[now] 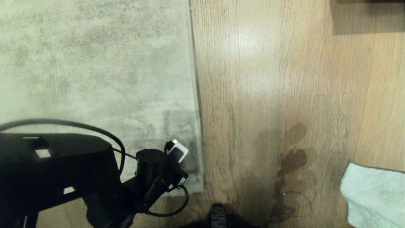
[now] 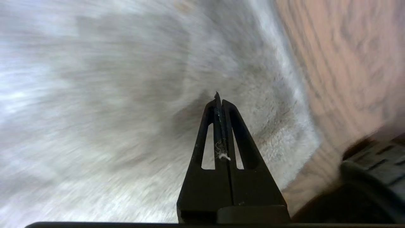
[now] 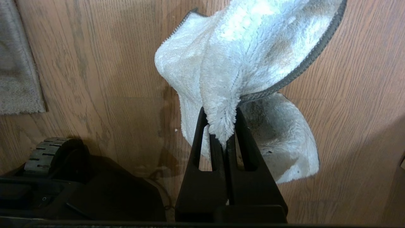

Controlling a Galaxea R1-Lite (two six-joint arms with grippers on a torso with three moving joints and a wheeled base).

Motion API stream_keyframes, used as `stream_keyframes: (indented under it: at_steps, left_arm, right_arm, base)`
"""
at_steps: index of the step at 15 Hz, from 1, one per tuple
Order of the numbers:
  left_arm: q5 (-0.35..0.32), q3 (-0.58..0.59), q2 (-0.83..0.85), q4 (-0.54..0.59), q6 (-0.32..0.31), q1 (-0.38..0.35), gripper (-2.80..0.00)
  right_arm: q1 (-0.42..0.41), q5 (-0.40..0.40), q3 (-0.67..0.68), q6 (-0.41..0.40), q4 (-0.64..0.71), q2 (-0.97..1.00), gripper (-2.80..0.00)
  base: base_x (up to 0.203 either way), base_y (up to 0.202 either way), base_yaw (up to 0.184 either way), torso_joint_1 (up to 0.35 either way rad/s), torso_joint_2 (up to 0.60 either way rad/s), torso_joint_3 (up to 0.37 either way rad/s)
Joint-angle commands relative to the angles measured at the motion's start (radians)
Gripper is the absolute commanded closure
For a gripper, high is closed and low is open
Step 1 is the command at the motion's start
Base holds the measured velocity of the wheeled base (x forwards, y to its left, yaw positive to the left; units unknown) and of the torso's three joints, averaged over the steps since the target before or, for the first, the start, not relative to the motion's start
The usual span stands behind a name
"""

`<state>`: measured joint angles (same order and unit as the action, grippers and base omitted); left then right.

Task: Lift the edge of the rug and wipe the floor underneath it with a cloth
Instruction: Lay down the carpet

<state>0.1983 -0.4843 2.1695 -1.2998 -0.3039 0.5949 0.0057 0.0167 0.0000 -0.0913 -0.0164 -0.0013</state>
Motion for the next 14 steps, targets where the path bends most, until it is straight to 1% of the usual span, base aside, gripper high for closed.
stream_keyframes:
  at_steps: [1, 4, 9, 11, 14]
  left_arm:
    - [0.011, 0.058, -0.139, -0.005, 0.03, 0.0, 0.0]
    - [0.031, 0.119, -0.282, 0.004, 0.049, -0.003, 0.0]
    - [0.034, 0.216, -0.541, 0.074, 0.057, -0.012, 0.0]
    - [0.032, 0.26, -0.633, 0.094, 0.058, -0.034, 0.0]
    - [0.028, 0.337, -0.767, 0.113, 0.058, -0.09, 0.0]
  right_arm:
    - [0.0, 0.001, 0.0, -0.001, 0.0, 0.001, 0.0]
    - [0.0, 0.0, 0.0, -0.001, 0.0, 0.001, 0.0]
    - [0.0, 0.001, 0.0, -0.001, 0.0, 0.001, 0.0]
    - [0.001, 0.0, 0.0, -0.001, 0.0, 0.001, 0.0]
    - [0.0, 0.002, 0.0, -0.001, 0.0, 0.001, 0.0]
  base:
    - [0.0, 0.0, 0.0, 0.0, 0.0, 0.0]
    - [0.0, 0.0, 0.0, 0.0, 0.0, 0.0]
    - [0.0, 0.0, 0.0, 0.0, 0.0, 0.0]
    - [0.0, 0.0, 0.0, 0.0, 0.0, 0.0]
    - [0.0, 0.0, 0.0, 0.0, 0.0, 0.0]
